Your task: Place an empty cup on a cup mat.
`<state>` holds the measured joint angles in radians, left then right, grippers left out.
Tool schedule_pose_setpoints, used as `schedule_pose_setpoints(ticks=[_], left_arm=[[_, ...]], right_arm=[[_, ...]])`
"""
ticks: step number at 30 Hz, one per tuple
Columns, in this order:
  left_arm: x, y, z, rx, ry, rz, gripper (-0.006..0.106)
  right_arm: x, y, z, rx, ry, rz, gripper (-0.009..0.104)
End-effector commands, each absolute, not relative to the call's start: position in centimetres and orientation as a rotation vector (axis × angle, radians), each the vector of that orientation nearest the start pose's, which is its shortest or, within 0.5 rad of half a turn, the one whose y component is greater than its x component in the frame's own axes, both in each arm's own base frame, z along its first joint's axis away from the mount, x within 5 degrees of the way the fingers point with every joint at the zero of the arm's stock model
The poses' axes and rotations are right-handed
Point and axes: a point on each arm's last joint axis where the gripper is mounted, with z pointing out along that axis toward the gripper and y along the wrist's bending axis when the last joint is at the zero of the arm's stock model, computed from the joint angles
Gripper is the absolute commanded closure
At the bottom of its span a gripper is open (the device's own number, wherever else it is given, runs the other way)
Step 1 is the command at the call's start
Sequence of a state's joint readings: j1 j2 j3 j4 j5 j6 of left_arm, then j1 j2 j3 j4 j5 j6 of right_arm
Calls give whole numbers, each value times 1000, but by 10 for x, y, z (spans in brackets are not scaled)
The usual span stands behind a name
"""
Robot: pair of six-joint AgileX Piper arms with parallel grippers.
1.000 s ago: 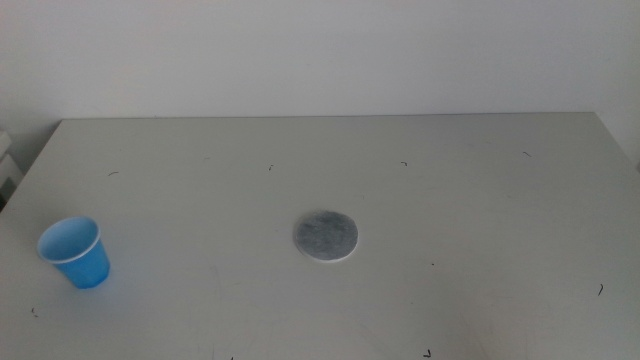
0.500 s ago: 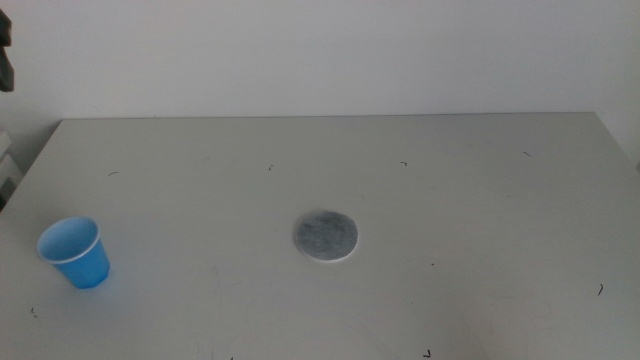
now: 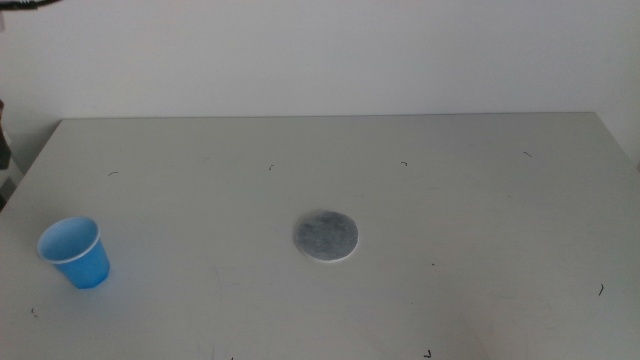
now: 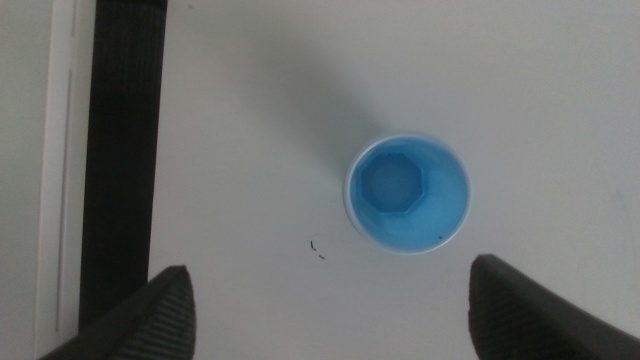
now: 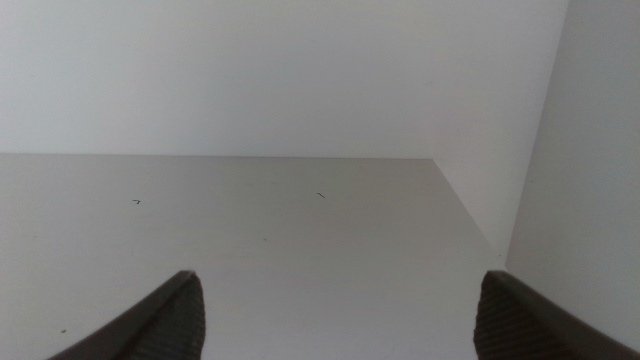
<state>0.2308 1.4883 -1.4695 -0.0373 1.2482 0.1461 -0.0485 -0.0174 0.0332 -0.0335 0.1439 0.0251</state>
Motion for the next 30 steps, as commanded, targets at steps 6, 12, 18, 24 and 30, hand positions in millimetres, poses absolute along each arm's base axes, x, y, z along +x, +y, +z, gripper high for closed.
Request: schedule_pose_setpoints(ticks=[6, 12, 18, 24, 30], left_arm=[[314, 71, 326, -34, 2771, 21, -5], [342, 75, 274, -29, 2901, -69, -5], [358, 78, 234, 6, 2992, -114, -5], [367, 79, 209, 35, 3031, -133, -5], [371, 80, 205, 70, 3009, -120, 5]], right_arm=[[54, -3, 202, 19, 1535, -61, 1], [54, -3, 202, 19, 1535, -61, 1], [54, -3, 202, 19, 1535, -61, 1], [54, -3, 202, 19, 1535, -61, 1], [54, -3, 202, 19, 1535, -61, 1]])
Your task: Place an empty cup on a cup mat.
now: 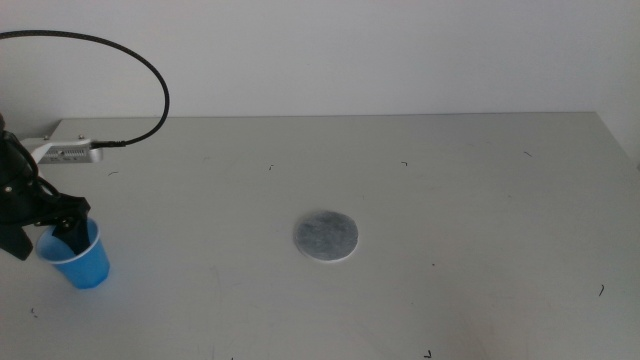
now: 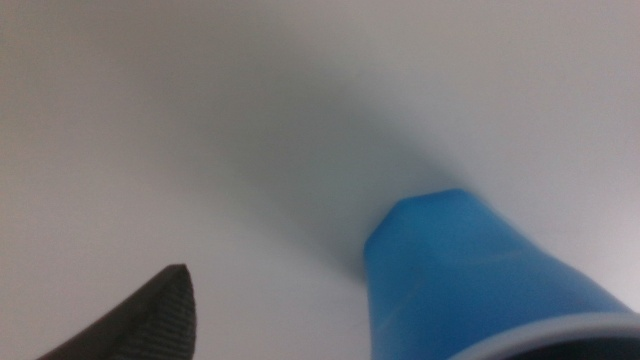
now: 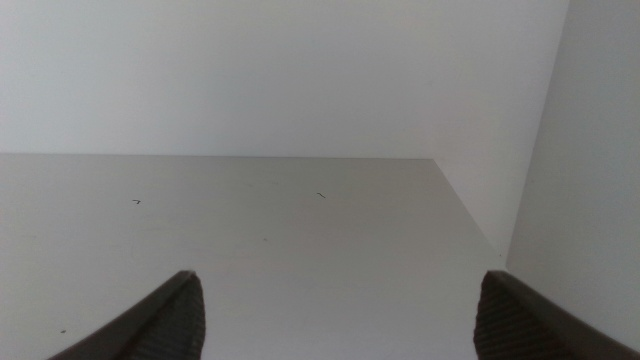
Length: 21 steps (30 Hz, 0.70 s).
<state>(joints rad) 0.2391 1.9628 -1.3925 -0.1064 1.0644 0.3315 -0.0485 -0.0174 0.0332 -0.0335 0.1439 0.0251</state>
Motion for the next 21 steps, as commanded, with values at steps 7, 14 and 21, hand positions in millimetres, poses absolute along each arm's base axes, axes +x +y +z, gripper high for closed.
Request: schedule_pose_setpoints(ticks=[7, 14, 21], left_arm=[[371, 73, 206, 54, 2997, -231, 62], [366, 70, 211, 46, 3034, -287, 100], [357, 45, 258, 45, 2914, -344, 100]], right_arm=[[54, -3, 202, 19, 1535, -61, 1], [54, -3, 202, 19, 1535, -61, 1], [54, -3, 202, 19, 1535, -61, 1]])
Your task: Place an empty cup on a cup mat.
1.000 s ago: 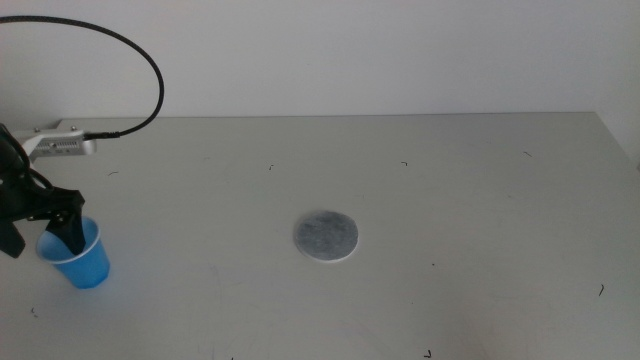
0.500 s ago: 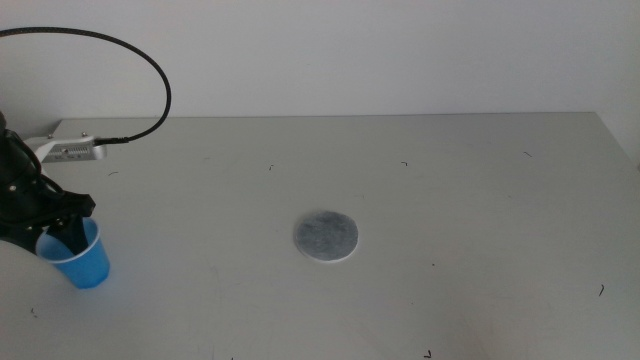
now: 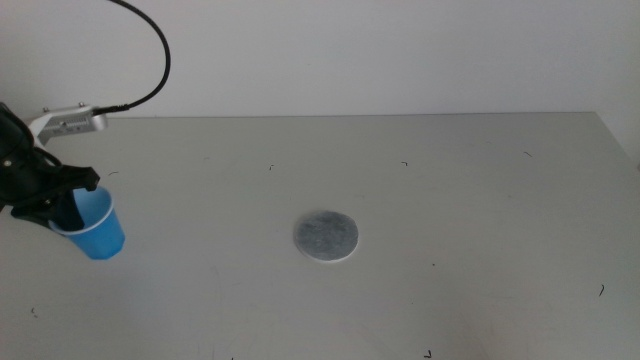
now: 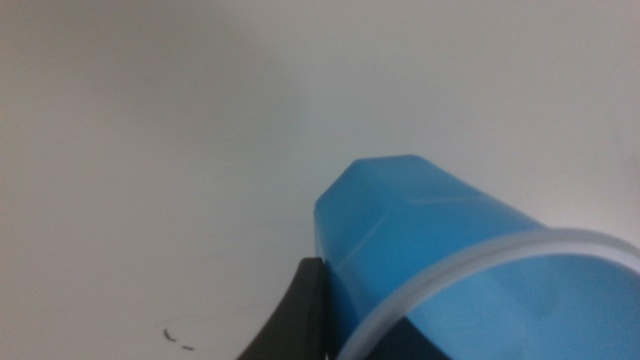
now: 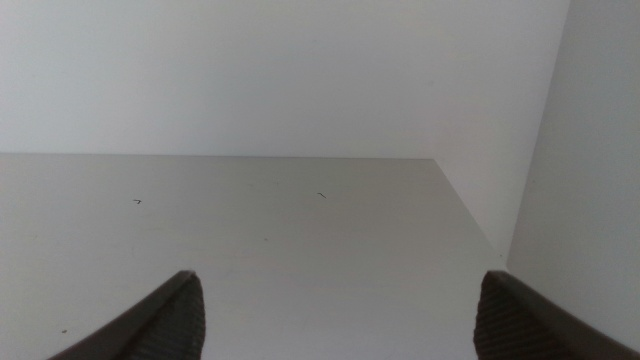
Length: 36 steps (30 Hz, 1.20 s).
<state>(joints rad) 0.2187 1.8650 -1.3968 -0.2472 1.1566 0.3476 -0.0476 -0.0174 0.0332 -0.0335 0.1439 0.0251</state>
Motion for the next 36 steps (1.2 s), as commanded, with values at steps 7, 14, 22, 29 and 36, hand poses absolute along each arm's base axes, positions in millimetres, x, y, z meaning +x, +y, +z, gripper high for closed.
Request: schedule_pose_setpoints(ticks=[7, 14, 22, 29, 36], left_arm=[[377, -25, 288, 79, 2841, -372, 100], [393, -110, 297, 202, 2804, -439, 100], [401, -195, 274, 424, 2805, -488, 100], [405, -221, 248, 483, 2827, -490, 100], [408, -222, 235, 485, 2851, -473, 99]], right_arm=[[54, -3, 202, 19, 1535, -61, 1], [54, -3, 202, 19, 1535, -61, 1], [54, -3, 202, 19, 1535, -61, 1], [54, -3, 202, 19, 1535, -61, 1], [54, -3, 202, 19, 1535, -61, 1]])
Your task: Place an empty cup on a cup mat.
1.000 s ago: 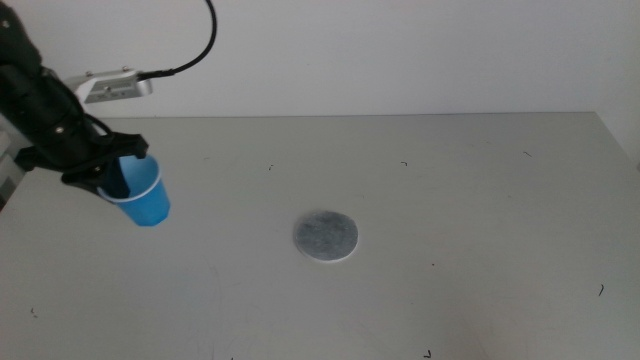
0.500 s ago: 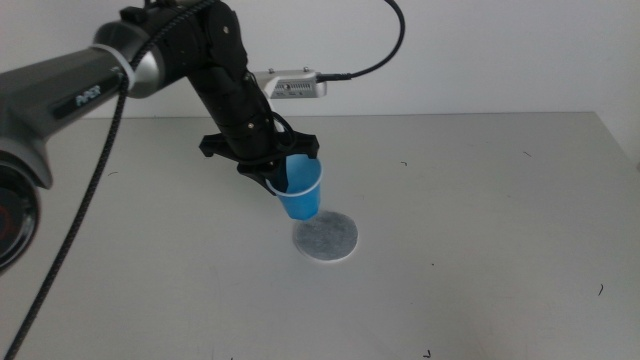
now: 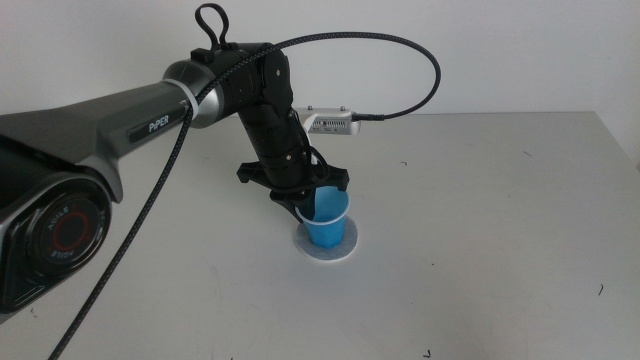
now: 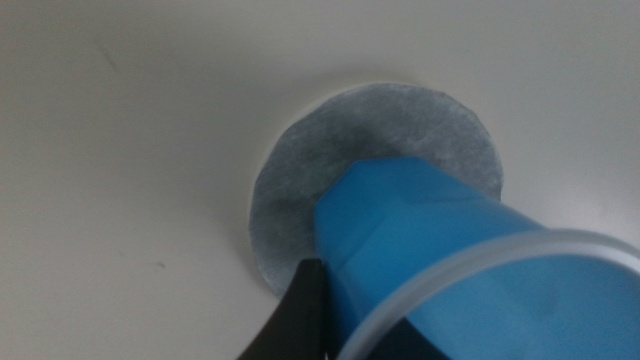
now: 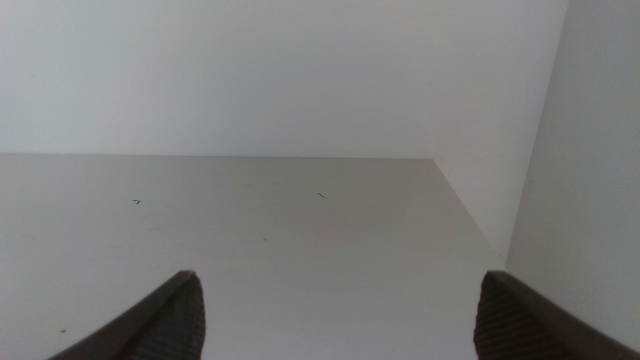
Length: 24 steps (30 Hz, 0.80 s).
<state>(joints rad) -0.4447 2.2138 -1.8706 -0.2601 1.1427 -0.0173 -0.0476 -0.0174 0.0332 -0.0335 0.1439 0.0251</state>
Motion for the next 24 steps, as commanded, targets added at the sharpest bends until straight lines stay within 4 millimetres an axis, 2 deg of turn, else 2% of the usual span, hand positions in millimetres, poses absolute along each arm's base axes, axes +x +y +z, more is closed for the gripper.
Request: schedule_pose_setpoints(ticks=[1, 3, 6, 9, 14, 19, 20, 21, 24], left_arm=[[408, -221, 235, 488, 2852, -466, 97], [409, -221, 235, 491, 2850, -458, 90], [409, -221, 235, 497, 2848, -451, 72], [409, -221, 235, 497, 2849, -451, 46], [408, -220, 243, 550, 2856, -447, -5], [407, -216, 272, 601, 2863, -450, -5], [407, -216, 283, 600, 2828, -468, -5], [406, -214, 302, 594, 2772, -480, -5], [401, -206, 335, 588, 2677, -474, -5]], right_arm=[[54, -3, 202, 19, 1535, -61, 1], [54, -3, 202, 19, 1535, -61, 1], [54, -3, 202, 19, 1535, -61, 1], [54, -3, 202, 19, 1535, -61, 1], [54, -3, 202, 19, 1535, -61, 1], [54, -3, 202, 19, 1535, -61, 1], [54, -3, 202, 19, 1535, -61, 1], [54, -3, 202, 19, 1535, -61, 1], [54, -3, 202, 19, 1535, -61, 1]])
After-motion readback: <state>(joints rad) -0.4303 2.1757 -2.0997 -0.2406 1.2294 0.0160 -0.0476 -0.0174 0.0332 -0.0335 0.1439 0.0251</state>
